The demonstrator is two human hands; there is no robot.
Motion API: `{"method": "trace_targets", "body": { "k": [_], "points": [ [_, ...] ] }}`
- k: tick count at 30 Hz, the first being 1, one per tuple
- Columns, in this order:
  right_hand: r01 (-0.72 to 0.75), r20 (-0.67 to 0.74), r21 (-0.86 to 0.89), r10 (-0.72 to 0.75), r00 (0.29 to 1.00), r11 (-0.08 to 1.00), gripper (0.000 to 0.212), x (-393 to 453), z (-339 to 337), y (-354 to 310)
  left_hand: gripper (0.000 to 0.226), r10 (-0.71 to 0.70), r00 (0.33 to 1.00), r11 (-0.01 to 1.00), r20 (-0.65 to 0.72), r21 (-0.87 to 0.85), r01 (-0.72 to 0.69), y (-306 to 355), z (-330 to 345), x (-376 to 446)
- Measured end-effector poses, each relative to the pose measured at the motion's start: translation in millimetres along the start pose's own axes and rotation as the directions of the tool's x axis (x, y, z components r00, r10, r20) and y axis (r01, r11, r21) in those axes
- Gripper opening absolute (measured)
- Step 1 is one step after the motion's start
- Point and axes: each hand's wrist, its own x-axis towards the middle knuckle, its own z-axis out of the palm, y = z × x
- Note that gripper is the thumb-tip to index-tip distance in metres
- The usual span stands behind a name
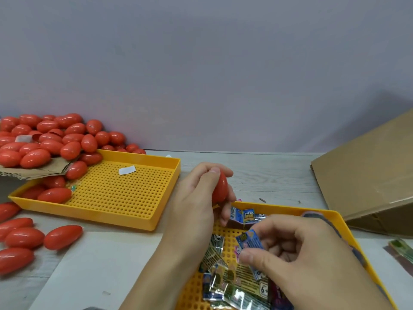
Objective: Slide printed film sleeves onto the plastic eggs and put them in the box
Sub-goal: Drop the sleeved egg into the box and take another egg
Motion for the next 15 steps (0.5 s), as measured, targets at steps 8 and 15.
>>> {"method": "trace_targets", "body": {
  "k": [8,15],
  "points": [
    [-0.075,-0.144,0.268,0.117,0.983,0.961,0.01,2,-8,-6,0.033,-0.083,0.959,0.993,0.272,0.098,0.059,4,7,-7],
    [0.011,-0.215,0.42,0.087,0.973,0.908,0.015,12,-8,-5,0.032,-0.129,0.959,0.948,0.253,0.314,0.044,6,11,-10]
  ]
}}
